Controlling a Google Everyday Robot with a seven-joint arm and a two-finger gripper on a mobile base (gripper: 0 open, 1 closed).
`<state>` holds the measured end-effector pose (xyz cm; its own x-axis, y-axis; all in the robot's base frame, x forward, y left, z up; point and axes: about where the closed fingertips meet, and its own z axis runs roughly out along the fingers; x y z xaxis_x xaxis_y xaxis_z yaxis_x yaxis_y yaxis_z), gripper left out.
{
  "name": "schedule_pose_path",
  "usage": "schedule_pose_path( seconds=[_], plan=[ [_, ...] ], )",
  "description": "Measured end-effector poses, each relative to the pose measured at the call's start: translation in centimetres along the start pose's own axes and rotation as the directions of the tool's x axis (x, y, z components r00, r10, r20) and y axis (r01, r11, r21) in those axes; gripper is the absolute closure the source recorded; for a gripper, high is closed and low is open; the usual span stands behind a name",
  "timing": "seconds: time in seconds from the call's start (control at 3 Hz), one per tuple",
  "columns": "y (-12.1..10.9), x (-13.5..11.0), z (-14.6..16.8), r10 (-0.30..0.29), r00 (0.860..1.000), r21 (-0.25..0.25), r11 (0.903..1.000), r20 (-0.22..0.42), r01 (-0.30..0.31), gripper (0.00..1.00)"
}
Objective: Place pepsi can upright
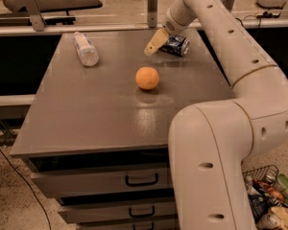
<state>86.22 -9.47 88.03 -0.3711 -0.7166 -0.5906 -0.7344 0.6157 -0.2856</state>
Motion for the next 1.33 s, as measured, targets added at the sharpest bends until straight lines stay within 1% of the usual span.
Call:
schedule_pose_path(
  seconds=[0.33, 0.67, 1.0, 1.33],
  plan=[
    [0.3, 1.0, 1.0, -0.017, 0.998, -0.007, 0.9998, -0.057, 0.017, 0.16],
    [0.4, 2.0, 1.5, -0.041, 0.994, -0.015, 0.9991, -0.103, 0.04, 0.49],
    [0.2, 2.3, 1.1, -0.054, 0.993, -0.016, 0.9985, -0.108, 0.052, 0.7],
    [-0.4, 1.7, -2.5, -0.078, 0.997, -0.024, 0.9967, -0.026, 0.077, 0.94]
  ],
)
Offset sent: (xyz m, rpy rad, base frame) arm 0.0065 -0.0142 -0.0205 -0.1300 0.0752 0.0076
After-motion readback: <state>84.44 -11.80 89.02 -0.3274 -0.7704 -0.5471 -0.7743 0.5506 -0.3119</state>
